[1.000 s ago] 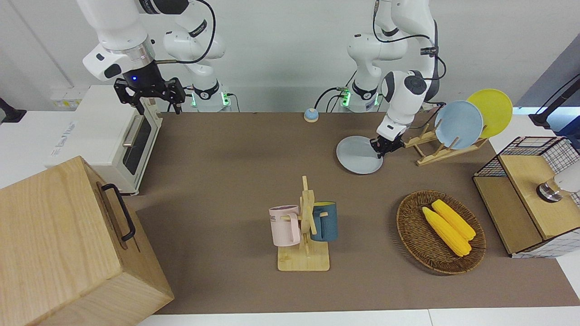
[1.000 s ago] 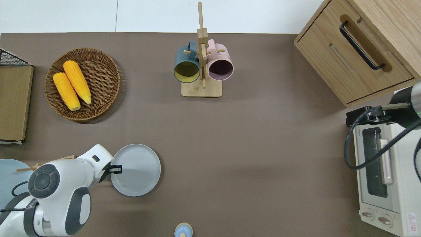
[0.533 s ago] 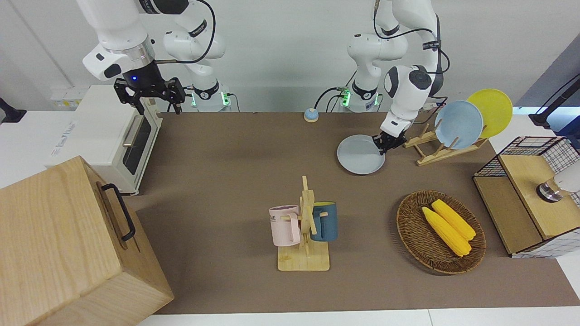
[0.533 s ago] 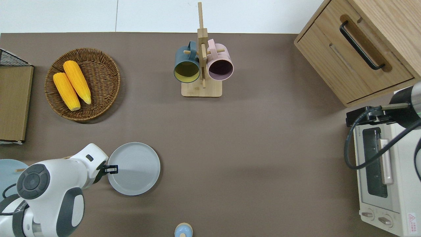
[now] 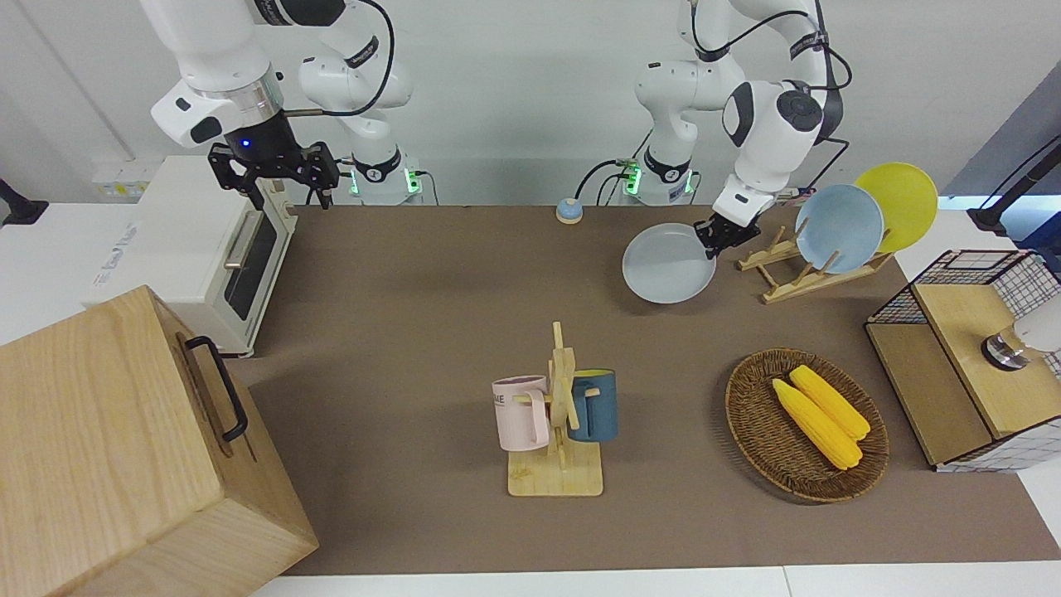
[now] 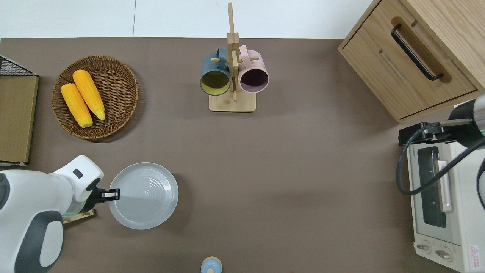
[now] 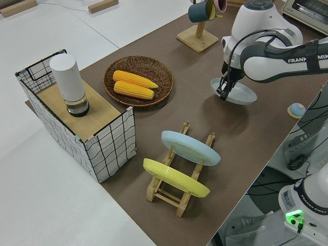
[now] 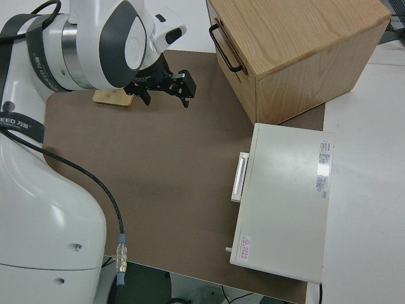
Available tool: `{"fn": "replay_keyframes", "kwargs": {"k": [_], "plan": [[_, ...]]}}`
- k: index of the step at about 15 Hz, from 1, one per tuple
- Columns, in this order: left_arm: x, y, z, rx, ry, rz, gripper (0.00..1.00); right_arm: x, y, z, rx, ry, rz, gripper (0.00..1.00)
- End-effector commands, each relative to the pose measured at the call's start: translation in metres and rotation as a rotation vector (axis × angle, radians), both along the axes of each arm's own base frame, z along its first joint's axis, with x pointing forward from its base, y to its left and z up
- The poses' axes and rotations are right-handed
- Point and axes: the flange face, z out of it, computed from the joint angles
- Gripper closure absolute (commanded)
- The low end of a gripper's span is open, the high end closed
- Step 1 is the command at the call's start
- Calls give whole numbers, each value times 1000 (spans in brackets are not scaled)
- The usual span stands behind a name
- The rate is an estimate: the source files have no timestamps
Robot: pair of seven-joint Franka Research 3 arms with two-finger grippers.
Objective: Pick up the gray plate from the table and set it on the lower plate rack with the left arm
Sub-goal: 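Lift the gray plate and carry it toward the wooden rack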
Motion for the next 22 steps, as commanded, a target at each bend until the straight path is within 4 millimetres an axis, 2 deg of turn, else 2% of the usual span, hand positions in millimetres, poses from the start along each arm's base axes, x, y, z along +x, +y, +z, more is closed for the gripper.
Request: {"fn": "replay_keyframes", "kwargs": {"k": [1,6,10,13,17,22], "plan": [[4,4,52,-3,24,12,1000,0,1,3,3,-5,-2,17],[9,37,119,-27,40,49,1000,0,1,3,3,-4,-3,17],[8,41,158,-24,39,52,1000,0,1,3,3,-5,-2,17],[8,43,172,8,29,55,1000,0,1,3,3,-4,-3,17],[8,43,181,158,15,22,1000,0,1,3,3,-5,-2,17],[9,45,179,393,35,30,1000,0,1,3,3,-4,-3,17]]}}
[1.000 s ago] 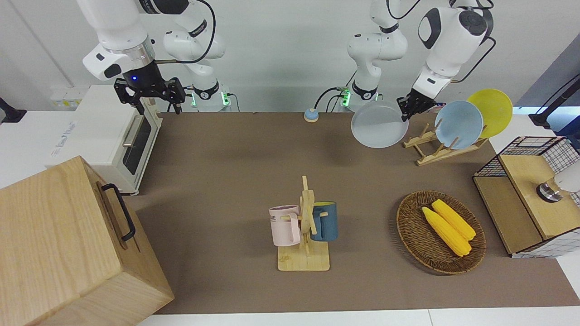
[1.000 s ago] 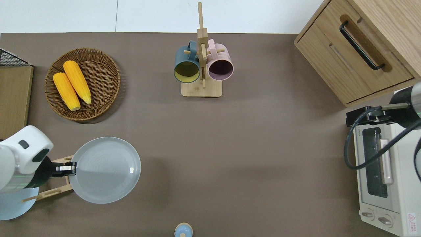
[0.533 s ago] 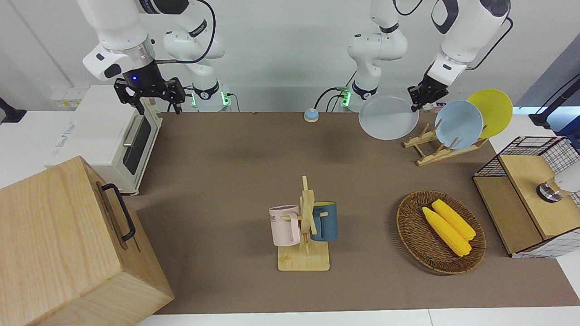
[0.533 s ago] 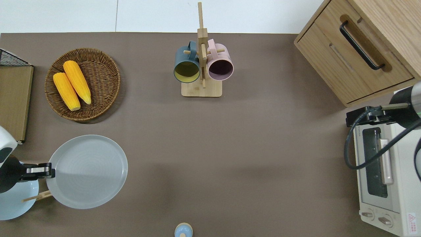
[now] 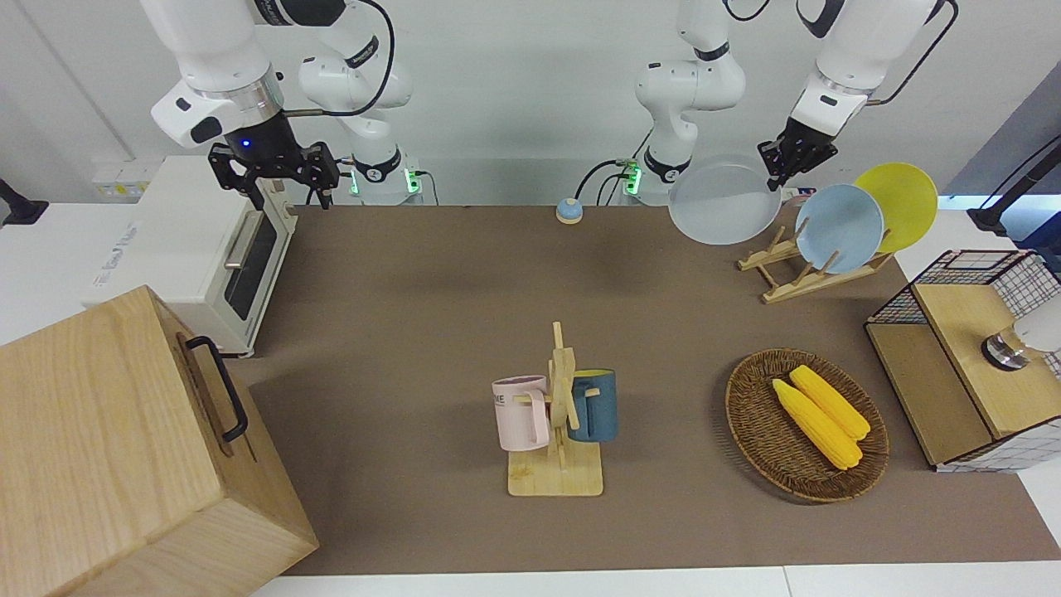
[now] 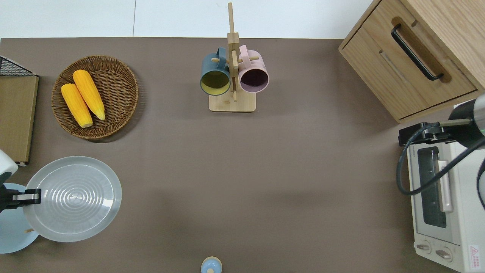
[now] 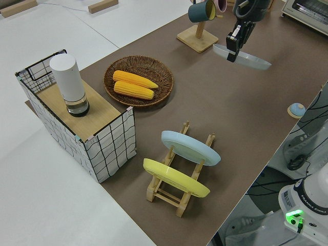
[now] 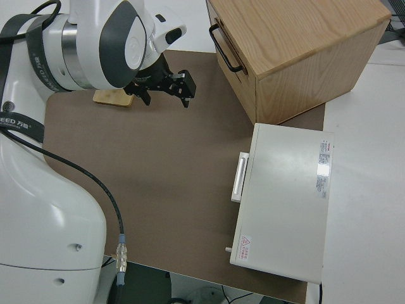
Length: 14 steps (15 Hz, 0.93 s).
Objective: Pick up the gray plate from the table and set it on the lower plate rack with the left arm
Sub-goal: 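Lower the gray plate upright into the rack's lower slot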
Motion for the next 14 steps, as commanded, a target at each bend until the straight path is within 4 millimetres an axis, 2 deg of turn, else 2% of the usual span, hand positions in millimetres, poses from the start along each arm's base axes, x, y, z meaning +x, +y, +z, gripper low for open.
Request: {"fn": "replay_keyframes", "kwargs": {"k": [1,6,9,11,14], "plan": [[3,-5,1,189,35,16,1000,0,1,3,3,-5,-2,17],[-2,5,-2,382,76,56,1000,0,1,3,3,-5,-2,17],[-2,11,-14,528,126,76,1000,0,1,3,3,-5,-2,17],[-3,10,-25,598,127,95,1000,0,1,3,3,-5,-2,17],[1,1,-56,724,150,107,1000,0,1,3,3,-4,-3,17]]}}
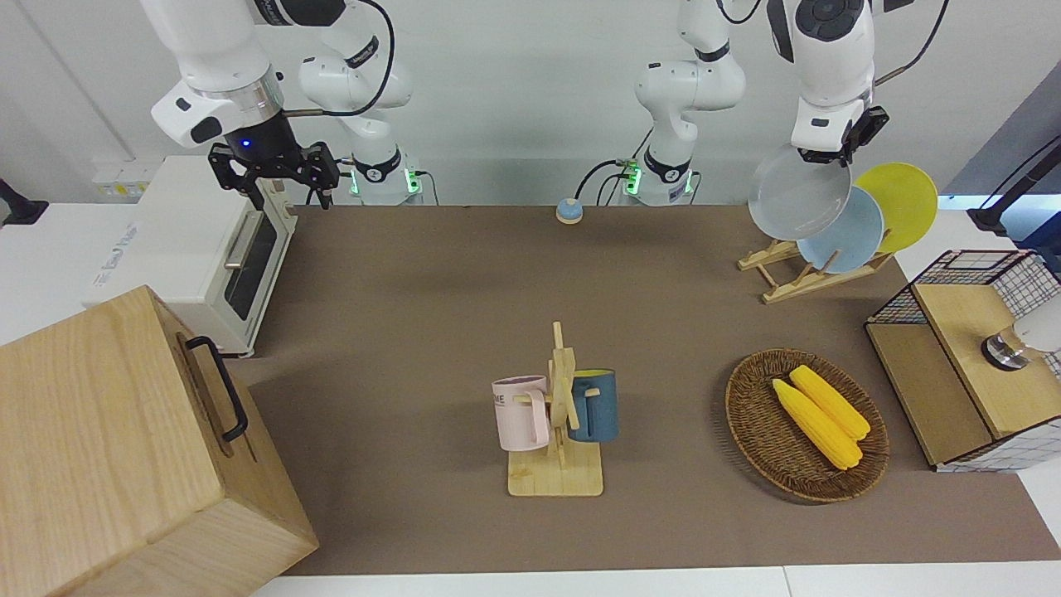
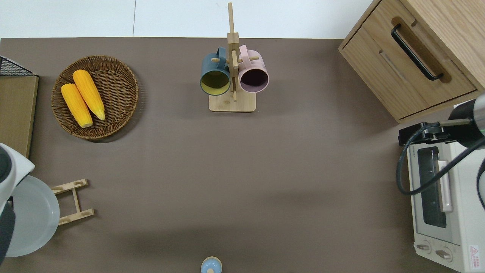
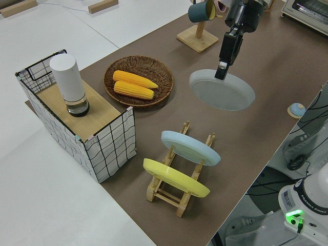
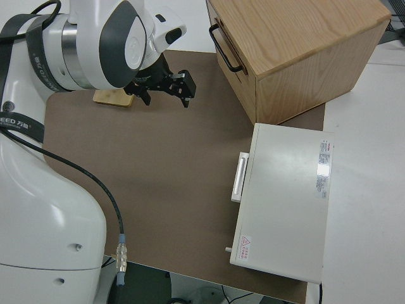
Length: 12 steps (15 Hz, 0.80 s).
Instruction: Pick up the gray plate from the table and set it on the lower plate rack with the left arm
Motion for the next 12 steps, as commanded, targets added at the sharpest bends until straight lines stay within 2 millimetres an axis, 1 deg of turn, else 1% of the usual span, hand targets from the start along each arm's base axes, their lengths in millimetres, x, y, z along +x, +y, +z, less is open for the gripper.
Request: {"fn": "replay_keyframes", "kwargs": {"k": [1,3,6,8,12], "plan": [[1,-16,-37,157,21,21,1000,0,1,3,3,-5,-2,17],[4,-28,-56,202,13,37,1000,0,1,3,3,-5,-2,17],[8,-40,-88,287,8,49,1000,0,1,3,3,-5,-2,17],[9,-45,-105,314,13,60,1000,0,1,3,3,-5,-2,17],[9,-45,-120,345,15,65,1000,0,1,3,3,-5,-2,17]]}}
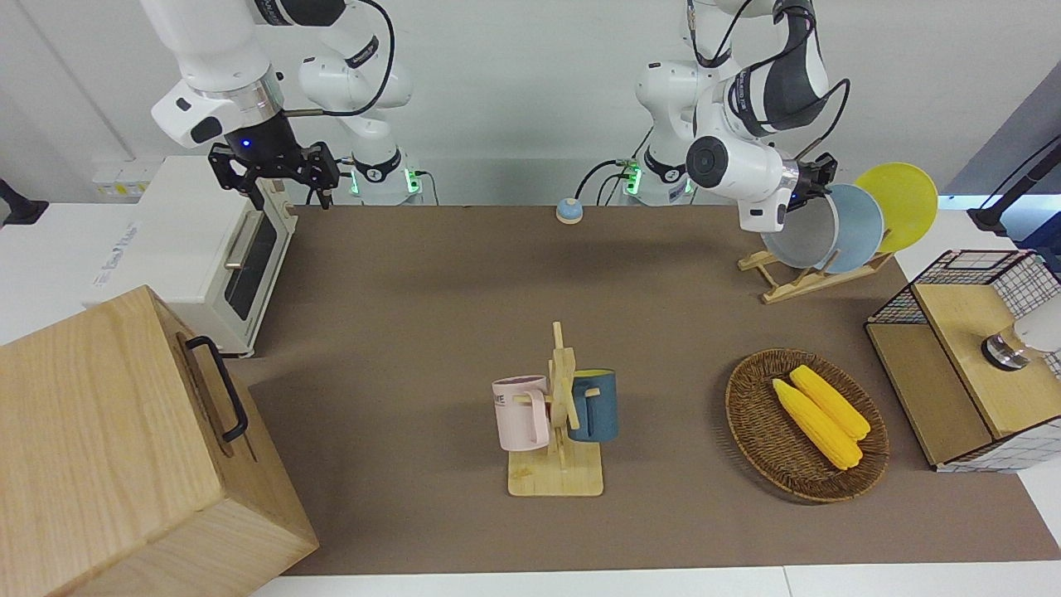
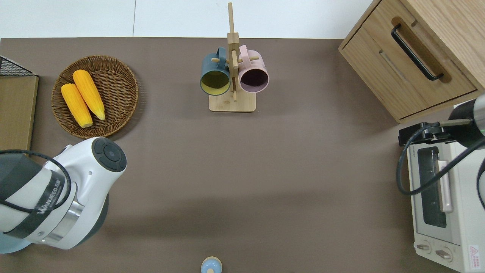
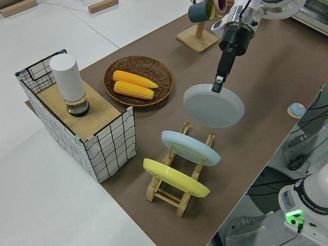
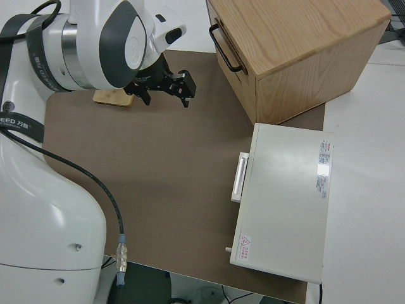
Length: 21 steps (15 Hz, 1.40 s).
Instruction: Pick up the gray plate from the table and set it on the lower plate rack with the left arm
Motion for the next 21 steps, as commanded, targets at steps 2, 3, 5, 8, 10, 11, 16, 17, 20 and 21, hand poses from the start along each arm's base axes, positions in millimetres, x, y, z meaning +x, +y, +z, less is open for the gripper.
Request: {"fn": "replay_keyframes", "kwargs": {"k": [2,3,5,8,10,11,16,17,20,21], "plan": [[-1,-2,-15,57,-7,12,1000,0,1,3,3,-5,-3,17],[0,-3,-20,59,-9,12,1000,0,1,3,3,-5,-3,17],[1,-3,-29,65,-11,18,1000,0,1,3,3,-4,-3,17],[1,-2,-39,67,-5,20,1000,0,1,3,3,-5,-3,17],[2,-3,-42,61,-2,15,1000,0,1,2,3,-4,-3,17],[4,-4,-46,56,1,12,1000,0,1,3,3,-5,-3,17],[7,-6,-57,37,-2,8,1000,0,1,3,3,-5,-3,17],[7,-6,-57,31,-4,7,1000,0,1,3,3,-5,-3,17],[8,-7,-64,19,3,8,1000,0,1,3,3,-5,-3,17],[8,-6,-65,20,6,9,1000,0,1,3,3,-5,-3,17]]}}
